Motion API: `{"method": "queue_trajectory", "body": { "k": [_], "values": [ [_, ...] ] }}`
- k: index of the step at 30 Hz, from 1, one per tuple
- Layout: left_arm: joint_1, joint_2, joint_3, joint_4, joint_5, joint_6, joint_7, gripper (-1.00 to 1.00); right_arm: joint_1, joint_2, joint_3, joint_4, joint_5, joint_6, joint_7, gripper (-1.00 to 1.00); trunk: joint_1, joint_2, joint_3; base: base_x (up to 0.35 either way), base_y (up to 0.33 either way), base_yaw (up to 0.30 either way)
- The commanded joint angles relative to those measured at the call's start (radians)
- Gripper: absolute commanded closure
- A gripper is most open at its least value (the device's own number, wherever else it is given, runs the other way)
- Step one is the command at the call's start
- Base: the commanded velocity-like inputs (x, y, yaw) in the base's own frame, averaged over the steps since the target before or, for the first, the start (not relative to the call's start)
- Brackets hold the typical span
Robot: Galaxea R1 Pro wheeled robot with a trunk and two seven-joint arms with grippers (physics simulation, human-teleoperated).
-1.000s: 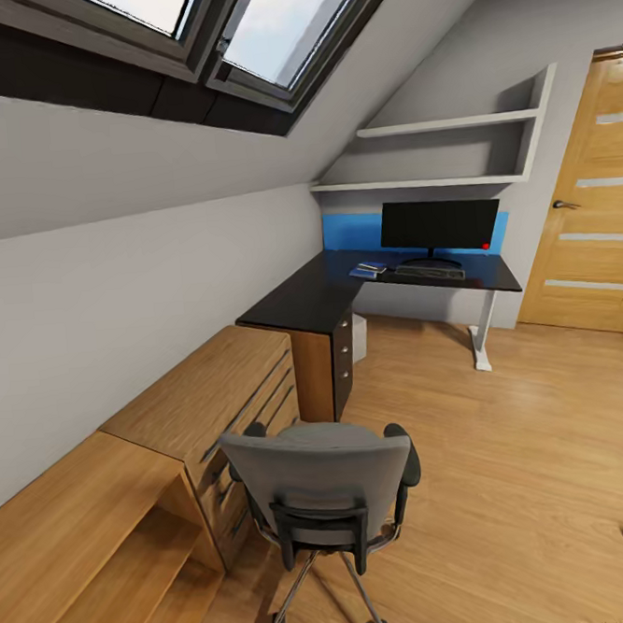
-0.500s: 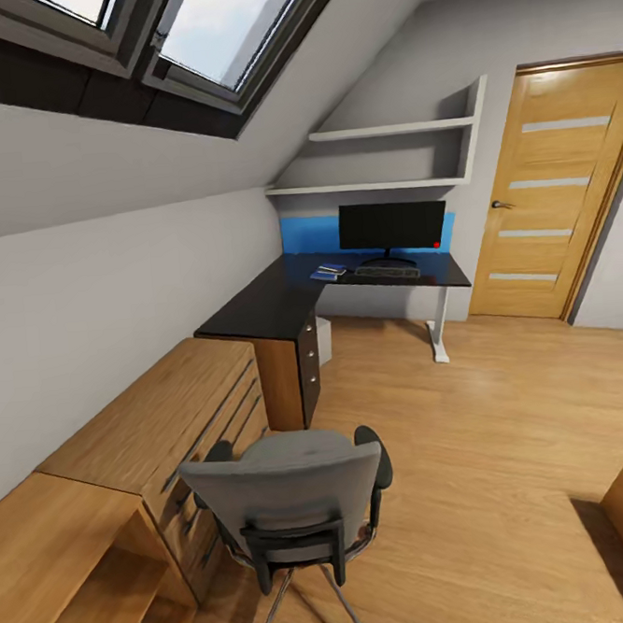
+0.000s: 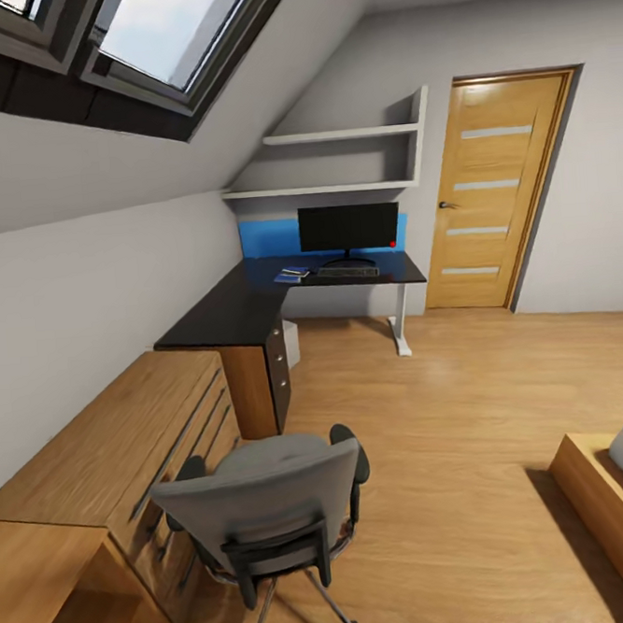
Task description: In the bedroom, organize the workspace by keeping the computer under the desk, ensuring the monitor is on the desk, placing the keyboard on the desk next to the monitor, placing the mouse on the desk next to the keyboard, moving the folder from the swivel chair onto the desk next to the mouse, stacking the notebook on top of the folder with the pen on top of the notebook, and positioning the swivel chair next to the desk.
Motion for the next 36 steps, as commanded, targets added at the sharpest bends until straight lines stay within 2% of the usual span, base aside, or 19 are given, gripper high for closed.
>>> {"method": "queue_trajectory", "body": {
  "k": [1,21,36],
  "values": [
    [0.000,0.000,-0.009,-0.001,0.001,-0.002,0.010,-1.00,-0.001,0.000,-0.002,0.002,0.011,-0.003,-0.010,-1.00,0.000,-0.001,-0.001,0.000,0.030,-0.300],
    [0.000,0.000,-0.009,-0.001,0.001,-0.002,0.010,-1.00,-0.001,0.000,-0.002,0.002,0.011,-0.002,-0.010,-1.00,0.000,-0.001,-0.002,-0.108,0.140,-0.293],
    [0.000,0.000,-0.009,-0.001,0.001,-0.002,0.010,-1.00,-0.001,0.000,-0.003,0.002,0.010,0.000,-0.014,-1.00,0.000,-0.001,-0.004,-0.132,0.103,-0.048]
  ]
}}
